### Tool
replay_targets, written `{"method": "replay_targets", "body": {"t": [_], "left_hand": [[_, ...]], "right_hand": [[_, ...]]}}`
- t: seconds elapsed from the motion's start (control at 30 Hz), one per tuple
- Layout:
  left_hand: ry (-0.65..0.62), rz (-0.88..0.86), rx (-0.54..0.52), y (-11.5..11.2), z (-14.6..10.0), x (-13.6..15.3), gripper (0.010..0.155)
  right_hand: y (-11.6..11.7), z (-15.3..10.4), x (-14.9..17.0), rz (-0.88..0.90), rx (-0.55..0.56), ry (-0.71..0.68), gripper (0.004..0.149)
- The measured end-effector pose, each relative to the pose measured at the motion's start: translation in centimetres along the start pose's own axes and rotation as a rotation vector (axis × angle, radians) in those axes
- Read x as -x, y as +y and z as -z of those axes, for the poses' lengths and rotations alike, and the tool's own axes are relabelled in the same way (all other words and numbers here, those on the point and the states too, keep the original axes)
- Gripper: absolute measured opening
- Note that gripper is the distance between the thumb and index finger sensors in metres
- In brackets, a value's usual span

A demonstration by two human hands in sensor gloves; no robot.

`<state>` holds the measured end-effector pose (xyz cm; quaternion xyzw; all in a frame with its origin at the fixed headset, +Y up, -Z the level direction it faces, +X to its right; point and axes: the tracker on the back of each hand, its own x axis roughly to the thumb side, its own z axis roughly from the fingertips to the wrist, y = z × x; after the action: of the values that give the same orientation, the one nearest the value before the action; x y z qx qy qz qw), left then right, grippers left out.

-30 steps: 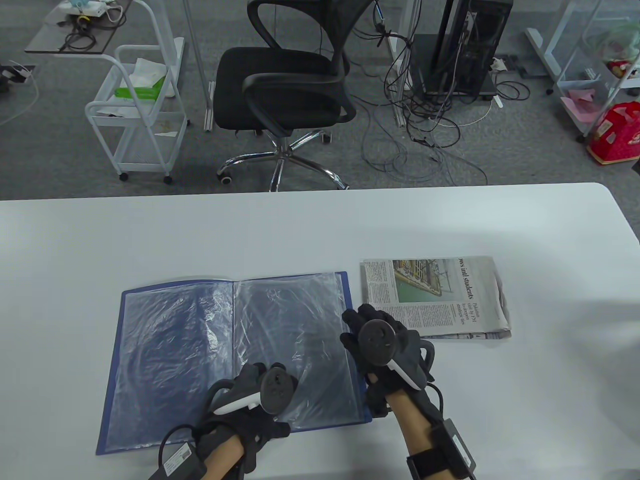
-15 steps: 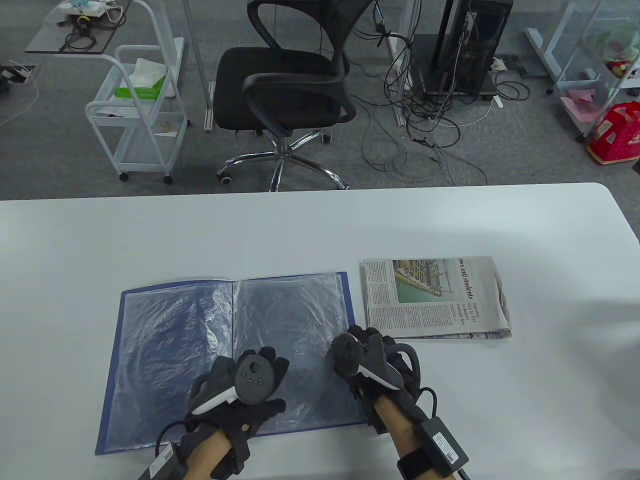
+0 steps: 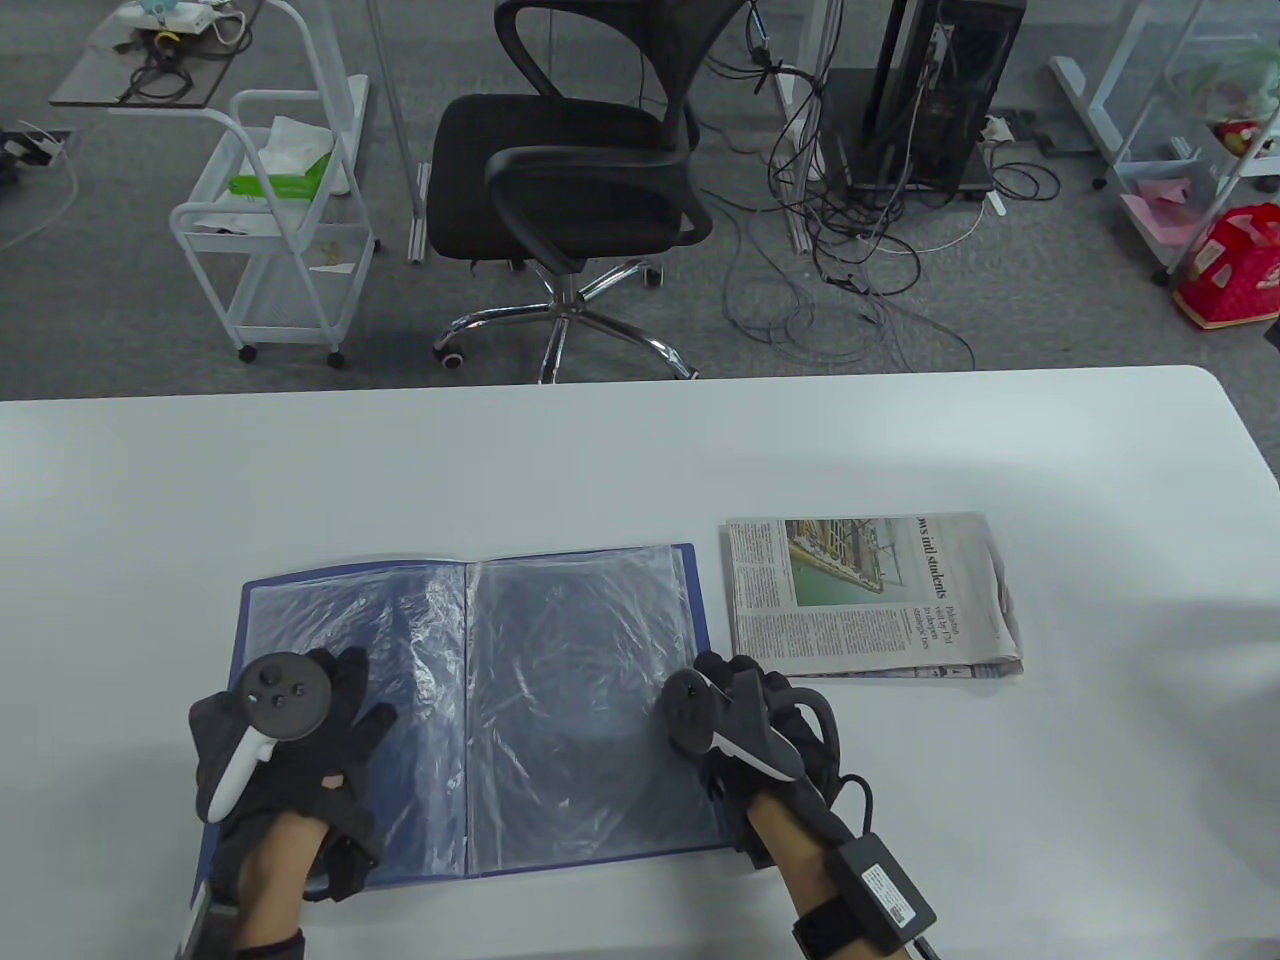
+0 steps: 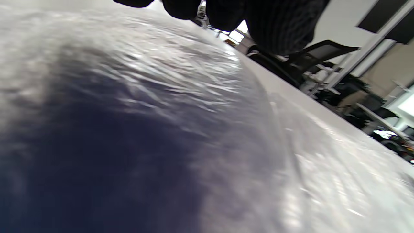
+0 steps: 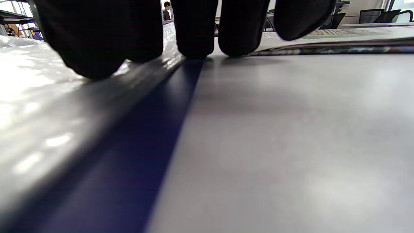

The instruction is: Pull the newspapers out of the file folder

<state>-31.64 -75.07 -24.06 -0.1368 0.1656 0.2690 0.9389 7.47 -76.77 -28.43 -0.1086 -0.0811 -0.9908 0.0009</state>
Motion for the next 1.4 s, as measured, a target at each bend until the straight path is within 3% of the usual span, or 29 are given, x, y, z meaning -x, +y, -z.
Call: {"method": "replay_targets", "body": {"t": [0.13, 0.33, 0.73, 0.9, 1.03, 1.17, 1.4], "left_hand": [[0.238, 0.022, 0.039, -0.5, 0.8, 3.1, 0.073], [0.313, -0.034, 0.038, -1.0, 1.1, 3.9, 0.079], [0.186, -0.368, 0.078, 0.5, 0.4, 4.9, 0.079], [0.045, -0.654, 0.149, 0.4, -0.4, 3.2, 0.074], [-0.018, -0.612, 0.048, 1.4, -1.3, 1.8, 0.071], [-0.065, -0.616, -0.104, 2.0, -1.9, 0.7, 0.079], [-0.038, -0.568, -0.038, 0.8, -1.5, -0.2, 0.091]], "right_hand": [[0.0, 0.0, 0.0, 0.001, 0.002, 0.001, 0.056], [0.0, 0.0, 0.0, -0.002, 0.001, 0.001, 0.055], [-0.1, 0.2, -0.3, -0.034, 0.003, -0.007, 0.054], [-0.1, 0.2, -0.4, -0.036, 0.001, -0.006, 0.053], [-0.1, 0.2, -0.4, -0.033, 0.001, -0.006, 0.053], [-0.1, 0.2, -0.4, -0.03, 0.0, -0.006, 0.053], [0.0, 0.2, -0.3, -0.023, -0.002, -0.004, 0.053]]}}
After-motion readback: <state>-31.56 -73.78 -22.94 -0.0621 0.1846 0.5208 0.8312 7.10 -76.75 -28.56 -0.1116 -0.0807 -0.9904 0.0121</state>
